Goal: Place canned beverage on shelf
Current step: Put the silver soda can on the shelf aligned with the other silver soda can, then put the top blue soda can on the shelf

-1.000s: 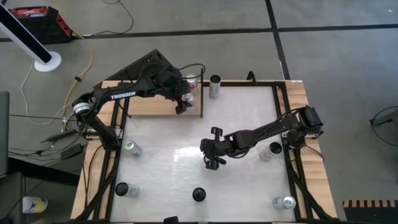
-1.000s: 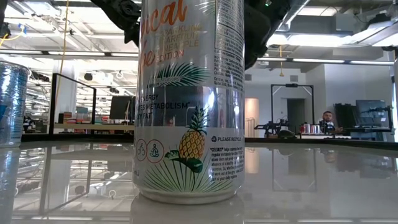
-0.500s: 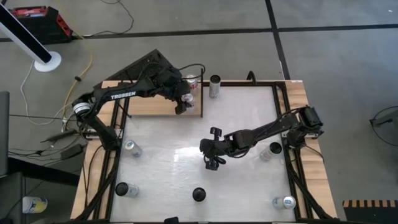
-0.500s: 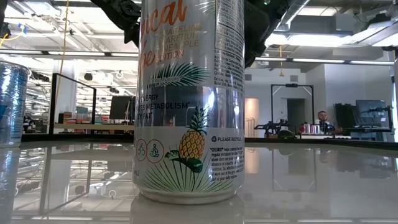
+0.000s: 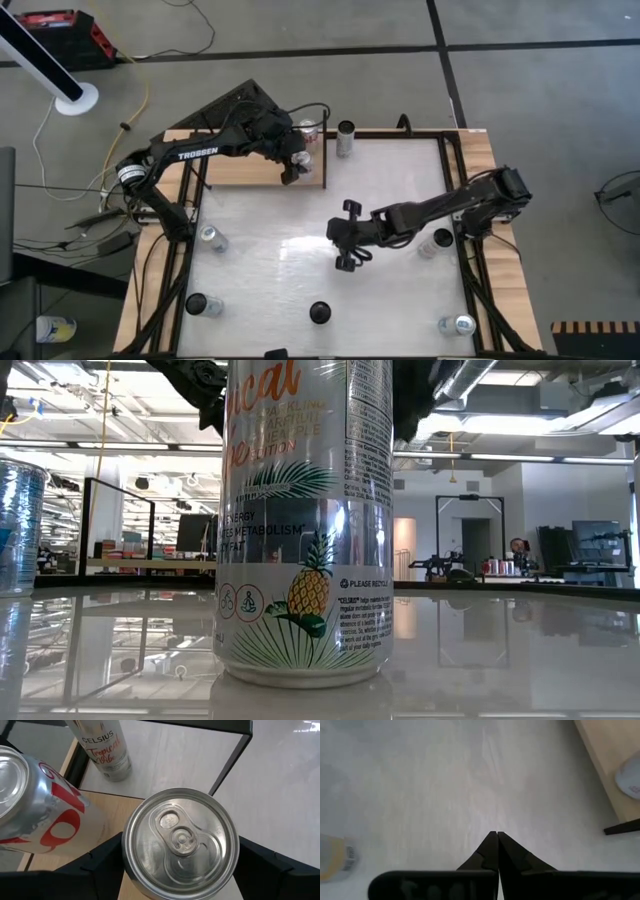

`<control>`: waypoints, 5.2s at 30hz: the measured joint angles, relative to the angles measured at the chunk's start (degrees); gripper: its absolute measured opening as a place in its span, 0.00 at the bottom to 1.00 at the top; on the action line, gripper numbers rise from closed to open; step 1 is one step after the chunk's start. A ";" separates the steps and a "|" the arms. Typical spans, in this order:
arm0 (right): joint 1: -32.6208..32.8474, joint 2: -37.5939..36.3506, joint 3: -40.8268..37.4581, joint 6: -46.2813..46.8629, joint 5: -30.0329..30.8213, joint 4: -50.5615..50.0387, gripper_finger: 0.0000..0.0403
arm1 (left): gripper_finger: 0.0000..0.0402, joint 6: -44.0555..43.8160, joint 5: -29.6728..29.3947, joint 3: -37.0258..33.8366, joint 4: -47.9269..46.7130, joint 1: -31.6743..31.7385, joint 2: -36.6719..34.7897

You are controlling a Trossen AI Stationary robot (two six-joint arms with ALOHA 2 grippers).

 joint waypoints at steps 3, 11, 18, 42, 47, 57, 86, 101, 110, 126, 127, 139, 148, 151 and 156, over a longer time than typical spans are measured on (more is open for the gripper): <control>0.28 -1.51 0.02 -0.22 0.06 -0.08 0.05 | 0.70 0.25 -0.01 -0.01 0.52 0.00 0.00; 0.23 -3.94 0.02 -0.76 0.15 -0.33 0.05 | 0.70 0.34 -0.02 -0.03 2.23 0.00 0.00; 0.23 -4.41 0.02 -0.87 0.22 -0.38 0.05 | 0.70 0.68 -0.04 -0.05 1.92 0.00 0.00; 0.23 -4.41 0.02 -0.87 0.22 -0.42 0.05 | 0.70 0.17 -0.24 -1.01 4.05 -0.26 0.34; 0.23 -4.41 0.02 -0.85 0.22 -0.44 0.05 | 0.70 0.20 -0.14 -0.89 4.36 -0.62 1.36; 0.23 -4.41 0.02 -0.83 0.22 -0.90 0.05 | 0.78 0.17 -1.06 -0.82 4.39 -0.79 1.56; 0.23 -4.41 0.02 -0.75 0.13 -1.27 0.05 | 0.89 1.25 -4.92 2.50 -4.59 -0.74 1.58; 0.23 -6.93 -0.02 -1.60 0.13 -6.28 0.05 | 0.89 -1.38 -8.05 7.09 -21.39 -0.76 -2.39; -1.41 -13.24 -4.51 -8.95 0.26 -4.97 0.05 | 0.89 -6.09 -8.01 5.53 -21.40 -2.79 -13.65; -15.41 -37.09 -22.49 -13.34 -2.80 6.41 0.06 | 0.89 -11.85 -9.25 -10.35 0.70 -11.84 -35.93; -15.65 -37.55 -22.49 -13.08 -2.83 6.49 0.06 | 0.89 -12.10 -9.29 -11.85 1.97 -12.26 -36.73; -27.90 -40.87 -22.51 -18.29 -12.31 10.28 0.05 | 0.89 -13.81 -9.25 -24.19 13.43 -13.67 -39.45; -41.71 -32.59 -22.51 -16.94 -16.45 18.26 0.11 | 0.89 -13.79 -9.20 -25.28 14.53 -13.68 -39.45; -43.76 -27.48 -22.13 -17.19 -18.15 21.58 0.11 | 0.89 -13.59 -9.20 -25.28 14.59 -13.68 -39.45; -47.28 -22.61 -18.20 -17.35 -19.20 20.46 0.15 | 0.89 -13.51 -9.20 -25.28 14.62 -13.68 -39.45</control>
